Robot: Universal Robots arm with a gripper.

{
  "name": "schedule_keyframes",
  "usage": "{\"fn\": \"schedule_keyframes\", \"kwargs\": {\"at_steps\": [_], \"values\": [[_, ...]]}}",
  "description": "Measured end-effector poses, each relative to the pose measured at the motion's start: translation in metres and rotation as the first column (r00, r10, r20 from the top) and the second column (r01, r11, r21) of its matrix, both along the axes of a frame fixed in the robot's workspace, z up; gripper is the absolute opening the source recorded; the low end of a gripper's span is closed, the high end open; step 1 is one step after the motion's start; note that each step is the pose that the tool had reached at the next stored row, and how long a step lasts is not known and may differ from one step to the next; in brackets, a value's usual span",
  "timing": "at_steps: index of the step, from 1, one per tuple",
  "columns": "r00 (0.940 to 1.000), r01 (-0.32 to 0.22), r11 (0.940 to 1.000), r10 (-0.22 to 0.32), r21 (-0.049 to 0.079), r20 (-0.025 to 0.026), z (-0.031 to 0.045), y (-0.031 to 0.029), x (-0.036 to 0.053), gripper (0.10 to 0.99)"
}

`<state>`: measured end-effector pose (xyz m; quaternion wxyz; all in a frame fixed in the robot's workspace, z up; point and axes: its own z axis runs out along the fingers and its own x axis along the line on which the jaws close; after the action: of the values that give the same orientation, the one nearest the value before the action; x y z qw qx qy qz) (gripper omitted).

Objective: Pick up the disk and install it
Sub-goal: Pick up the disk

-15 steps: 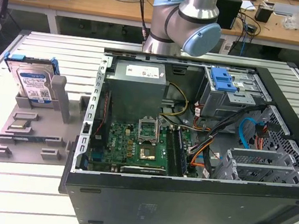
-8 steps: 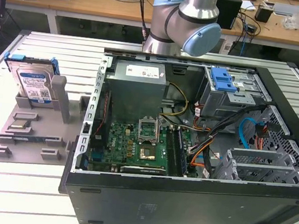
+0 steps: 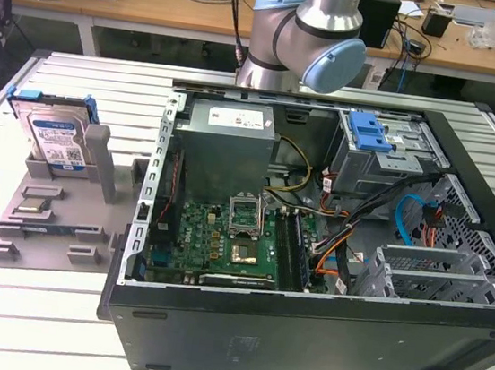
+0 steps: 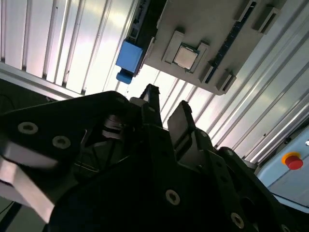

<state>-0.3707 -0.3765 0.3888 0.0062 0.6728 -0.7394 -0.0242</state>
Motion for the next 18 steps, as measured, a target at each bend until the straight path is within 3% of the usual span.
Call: {"fn": "schedule_keyframes", "kwargs": {"at_steps": [1,4,12,18], "values": [[1.0,0.0,1.0,0.0,0.0,0.0,0.0,0.0,0.0,0.357],[1.0,0.0,1.0,0.0,0.0,0.0,0.0,0.0,0.0,0.541],[0.9995,-0.032,0.9995,0.032,0.0,-0.0001,-0.001,0.0025,0.0015,0.541],[0.9985,-0.054,0.9985,0.054,-0.003,-0.0002,-0.0083,0.011,0.0065,0.541]]}}
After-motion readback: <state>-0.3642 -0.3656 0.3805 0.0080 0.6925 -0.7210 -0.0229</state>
